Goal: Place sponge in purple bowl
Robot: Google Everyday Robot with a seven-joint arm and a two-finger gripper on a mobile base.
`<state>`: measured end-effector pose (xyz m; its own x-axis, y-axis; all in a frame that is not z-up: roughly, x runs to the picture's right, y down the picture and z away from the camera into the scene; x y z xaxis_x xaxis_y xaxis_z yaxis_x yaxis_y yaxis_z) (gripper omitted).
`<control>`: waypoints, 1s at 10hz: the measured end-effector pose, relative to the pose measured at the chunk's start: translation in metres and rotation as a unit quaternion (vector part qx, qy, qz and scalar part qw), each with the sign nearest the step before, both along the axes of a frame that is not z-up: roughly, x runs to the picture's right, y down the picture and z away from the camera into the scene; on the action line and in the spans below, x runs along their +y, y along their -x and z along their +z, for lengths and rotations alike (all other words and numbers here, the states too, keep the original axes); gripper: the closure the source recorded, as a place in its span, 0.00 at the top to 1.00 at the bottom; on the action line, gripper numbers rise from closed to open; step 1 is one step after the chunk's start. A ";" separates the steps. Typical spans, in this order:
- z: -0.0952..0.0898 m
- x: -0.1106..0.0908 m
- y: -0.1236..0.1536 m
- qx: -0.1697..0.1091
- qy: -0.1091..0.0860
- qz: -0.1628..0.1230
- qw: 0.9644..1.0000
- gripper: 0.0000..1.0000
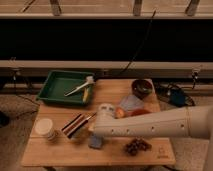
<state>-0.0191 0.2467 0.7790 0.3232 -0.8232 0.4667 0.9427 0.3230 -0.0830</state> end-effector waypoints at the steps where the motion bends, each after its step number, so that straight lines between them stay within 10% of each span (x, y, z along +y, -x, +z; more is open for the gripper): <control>1: 0.000 0.000 0.000 0.000 0.000 0.000 1.000 0.80; 10: 0.008 0.019 0.023 0.012 0.013 -0.041 0.999 0.80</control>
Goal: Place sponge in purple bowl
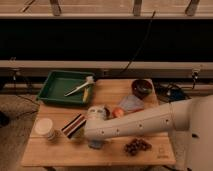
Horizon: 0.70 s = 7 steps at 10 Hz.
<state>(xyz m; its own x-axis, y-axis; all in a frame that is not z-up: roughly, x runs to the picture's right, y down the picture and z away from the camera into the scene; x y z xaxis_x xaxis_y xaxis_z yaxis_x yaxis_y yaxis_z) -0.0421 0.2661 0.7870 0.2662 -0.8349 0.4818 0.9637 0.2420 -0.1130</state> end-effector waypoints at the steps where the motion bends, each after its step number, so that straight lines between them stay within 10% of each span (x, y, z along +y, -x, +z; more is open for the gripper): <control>1: 0.002 0.001 -0.001 0.001 0.003 0.003 1.000 0.80; 4: 0.008 0.002 -0.013 0.006 0.010 0.014 1.000 0.76; 7: 0.012 0.006 -0.018 0.009 0.019 0.022 1.000 0.46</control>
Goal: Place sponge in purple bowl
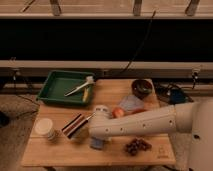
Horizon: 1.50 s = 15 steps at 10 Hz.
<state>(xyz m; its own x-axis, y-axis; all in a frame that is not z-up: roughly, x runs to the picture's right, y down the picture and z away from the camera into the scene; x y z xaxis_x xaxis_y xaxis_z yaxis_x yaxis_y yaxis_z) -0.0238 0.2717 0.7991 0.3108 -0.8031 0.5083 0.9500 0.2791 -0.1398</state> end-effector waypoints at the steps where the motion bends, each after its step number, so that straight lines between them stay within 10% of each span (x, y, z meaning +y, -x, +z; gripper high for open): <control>1: 0.001 0.001 -0.001 0.000 0.001 0.002 1.000 0.37; 5: -0.002 0.000 -0.004 0.002 0.002 0.004 1.000 0.07; 15: -0.085 -0.011 -0.062 -0.009 -0.026 0.064 0.998 0.07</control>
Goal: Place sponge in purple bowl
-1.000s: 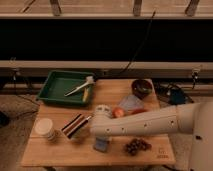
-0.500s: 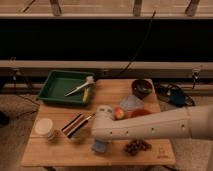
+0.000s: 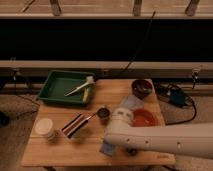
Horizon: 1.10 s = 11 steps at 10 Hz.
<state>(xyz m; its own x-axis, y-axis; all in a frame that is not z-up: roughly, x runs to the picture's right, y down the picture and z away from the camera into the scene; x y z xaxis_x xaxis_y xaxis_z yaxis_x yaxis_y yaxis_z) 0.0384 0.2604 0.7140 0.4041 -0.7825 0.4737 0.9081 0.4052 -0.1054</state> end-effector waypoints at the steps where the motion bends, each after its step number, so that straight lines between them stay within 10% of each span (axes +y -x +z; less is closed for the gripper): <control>1: -0.001 0.003 -0.016 0.006 0.002 0.016 1.000 0.07; 11: -0.017 -0.001 -0.224 0.117 0.024 0.137 0.983 0.07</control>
